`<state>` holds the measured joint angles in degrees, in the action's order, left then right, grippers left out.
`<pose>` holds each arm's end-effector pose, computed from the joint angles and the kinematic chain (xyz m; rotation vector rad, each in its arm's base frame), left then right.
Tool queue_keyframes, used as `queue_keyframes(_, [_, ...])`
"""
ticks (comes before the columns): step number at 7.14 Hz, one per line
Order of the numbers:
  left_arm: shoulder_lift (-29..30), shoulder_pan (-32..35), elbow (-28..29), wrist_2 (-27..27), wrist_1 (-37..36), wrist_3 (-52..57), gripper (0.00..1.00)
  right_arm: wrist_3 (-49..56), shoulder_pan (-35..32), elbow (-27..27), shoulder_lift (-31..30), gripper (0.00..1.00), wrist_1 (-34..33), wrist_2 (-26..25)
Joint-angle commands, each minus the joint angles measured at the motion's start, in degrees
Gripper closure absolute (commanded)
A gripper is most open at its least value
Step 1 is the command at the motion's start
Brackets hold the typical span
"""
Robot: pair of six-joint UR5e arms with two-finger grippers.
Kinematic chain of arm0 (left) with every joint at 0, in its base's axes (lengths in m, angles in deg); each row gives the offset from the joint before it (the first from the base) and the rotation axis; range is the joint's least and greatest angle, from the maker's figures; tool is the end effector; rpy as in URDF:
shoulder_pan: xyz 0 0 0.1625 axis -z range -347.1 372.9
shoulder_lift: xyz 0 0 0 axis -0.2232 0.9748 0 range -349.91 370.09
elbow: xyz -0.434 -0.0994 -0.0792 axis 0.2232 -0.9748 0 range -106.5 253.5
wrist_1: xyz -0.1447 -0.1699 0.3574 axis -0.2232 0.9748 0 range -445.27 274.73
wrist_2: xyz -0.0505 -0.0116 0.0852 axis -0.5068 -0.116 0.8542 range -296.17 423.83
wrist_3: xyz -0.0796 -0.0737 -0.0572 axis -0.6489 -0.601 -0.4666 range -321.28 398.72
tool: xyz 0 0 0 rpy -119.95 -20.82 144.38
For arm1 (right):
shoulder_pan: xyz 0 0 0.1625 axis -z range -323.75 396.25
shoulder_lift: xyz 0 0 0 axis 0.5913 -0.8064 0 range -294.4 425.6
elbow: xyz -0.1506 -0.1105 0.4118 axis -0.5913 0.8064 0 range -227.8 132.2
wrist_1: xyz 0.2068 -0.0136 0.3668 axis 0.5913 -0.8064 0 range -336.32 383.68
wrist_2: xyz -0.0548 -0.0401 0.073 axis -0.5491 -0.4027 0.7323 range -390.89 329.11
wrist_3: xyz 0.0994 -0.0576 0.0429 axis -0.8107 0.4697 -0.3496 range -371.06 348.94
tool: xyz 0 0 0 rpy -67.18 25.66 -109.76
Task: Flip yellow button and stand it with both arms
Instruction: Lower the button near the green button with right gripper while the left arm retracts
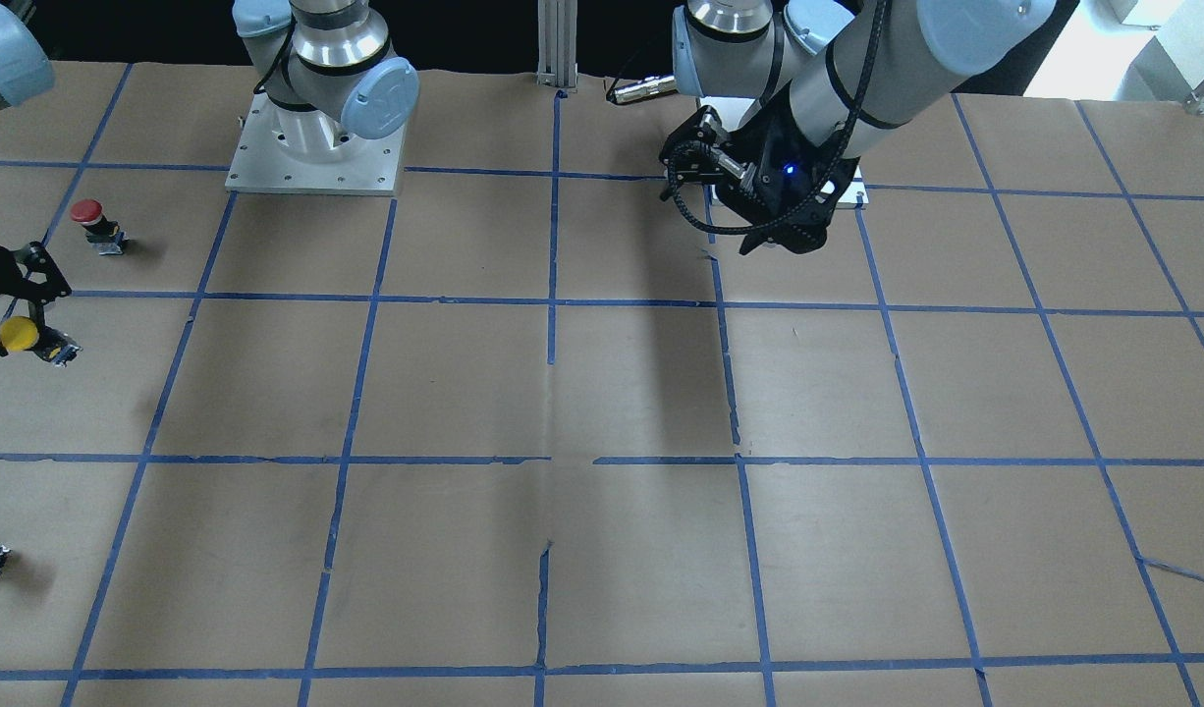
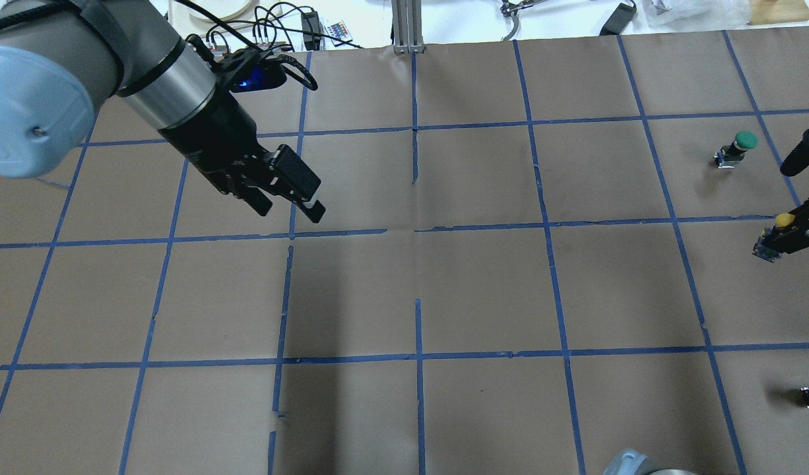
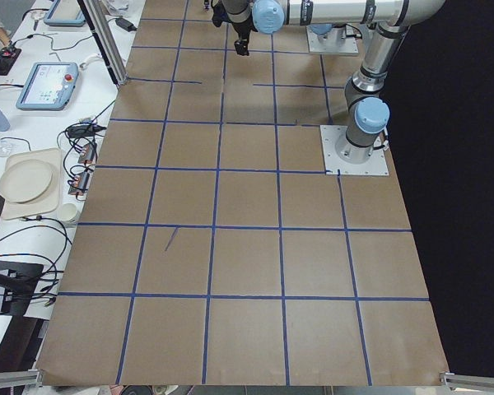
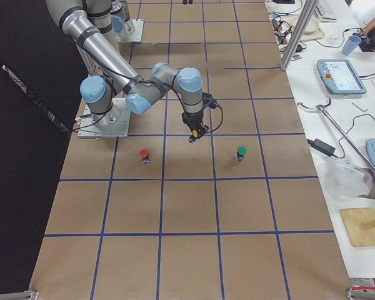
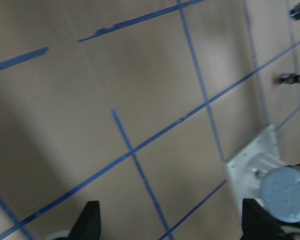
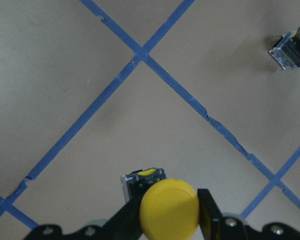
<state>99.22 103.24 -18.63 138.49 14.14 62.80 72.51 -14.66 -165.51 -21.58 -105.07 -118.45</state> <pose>-0.1686 -0.4679 0.4712 -0.5650 -2.7799 -0.1805 -0.1969 -0.4620 0.3041 1.1519 -2.8045 0.1612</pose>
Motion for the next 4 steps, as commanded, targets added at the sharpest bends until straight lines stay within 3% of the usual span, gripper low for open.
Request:
queue_keyframes(1, [-3.52,-2.62,0.20,7.76,-3.32,-10.01,0.00,4.75,2.03,-0.15,2.44,0.96,-4.04,0.63])
queue_keyframes(2, [-2.39,-2.63,0.63,11.87,-5.43,-15.32,0.00,4.76,4.05,-0.15,4.19,0.95,-4.58,2.11])
queue_keyframes(4, [-1.68,-2.63,0.46,11.73,-7.64,-19.41,0.01,7.20,4.33,-0.42,5.35,0.95,-5.72,2.92])
